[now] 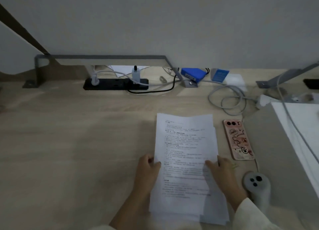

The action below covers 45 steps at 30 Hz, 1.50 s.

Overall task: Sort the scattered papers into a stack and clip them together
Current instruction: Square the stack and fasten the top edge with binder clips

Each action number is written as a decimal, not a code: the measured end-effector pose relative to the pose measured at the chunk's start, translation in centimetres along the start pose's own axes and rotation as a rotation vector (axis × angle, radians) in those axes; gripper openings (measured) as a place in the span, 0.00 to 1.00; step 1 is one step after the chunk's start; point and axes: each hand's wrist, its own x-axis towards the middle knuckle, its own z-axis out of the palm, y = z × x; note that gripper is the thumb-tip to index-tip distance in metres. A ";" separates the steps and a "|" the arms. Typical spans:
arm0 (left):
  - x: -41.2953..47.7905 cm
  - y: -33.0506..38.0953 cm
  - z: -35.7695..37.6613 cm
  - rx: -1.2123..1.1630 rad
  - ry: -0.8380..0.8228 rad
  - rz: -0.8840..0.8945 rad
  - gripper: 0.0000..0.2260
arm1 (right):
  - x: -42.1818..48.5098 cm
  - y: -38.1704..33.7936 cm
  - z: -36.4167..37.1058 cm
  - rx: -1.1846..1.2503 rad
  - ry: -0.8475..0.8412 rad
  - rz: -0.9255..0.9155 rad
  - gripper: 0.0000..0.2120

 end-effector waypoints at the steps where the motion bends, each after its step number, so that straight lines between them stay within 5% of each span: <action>1: 0.3 -0.7 0.6 0.020 0.017 -0.011 0.11 | 0.3 0.7 0.2 -0.081 0.034 -0.018 0.11; 6: 0.8 -1.4 1.5 0.038 0.013 -0.027 0.25 | 1.9 1.3 0.3 0.008 0.029 0.026 0.26; 9: 1.0 -1.1 1.4 -0.022 -0.047 -0.026 0.28 | 3.3 1.1 0.1 0.187 -0.013 0.088 0.09; 11: 1.3 -1.1 1.4 -0.026 -0.068 -0.013 0.26 | 3.9 0.9 -0.3 0.288 -0.033 0.144 0.02; 19: 2.0 -1.3 -0.7 -0.076 -0.011 0.011 0.09 | 3.8 -1.5 1.0 0.285 -0.194 0.159 0.11; 22: 2.2 -1.8 -3.3 -0.094 0.067 0.012 0.11 | 3.5 -2.6 3.5 0.205 -0.274 0.117 0.13; 28: 2.2 -4.4 -9.1 -0.134 0.210 -0.050 0.04 | 0.3 -6.1 7.2 0.464 -0.561 0.075 0.18; 33: 1.8 -6.0 -12.1 -0.188 0.212 -0.085 0.11 | -1.9 -6.8 9.6 0.600 -0.752 0.088 0.22; 38: 1.8 -5.9 -14.1 -0.304 0.138 -0.107 0.15 | -3.0 -8.7 9.0 0.611 -0.712 0.010 0.15; 42: 1.4 -1.5 -16.6 -0.534 -0.137 0.023 0.18 | -4.2 -12.4 6.2 0.634 -0.722 -0.116 0.13; 45: 0.7 2.6 -18.1 -0.542 -0.033 0.251 0.20 | -4.8 -15.1 3.6 0.661 -0.610 -0.275 0.12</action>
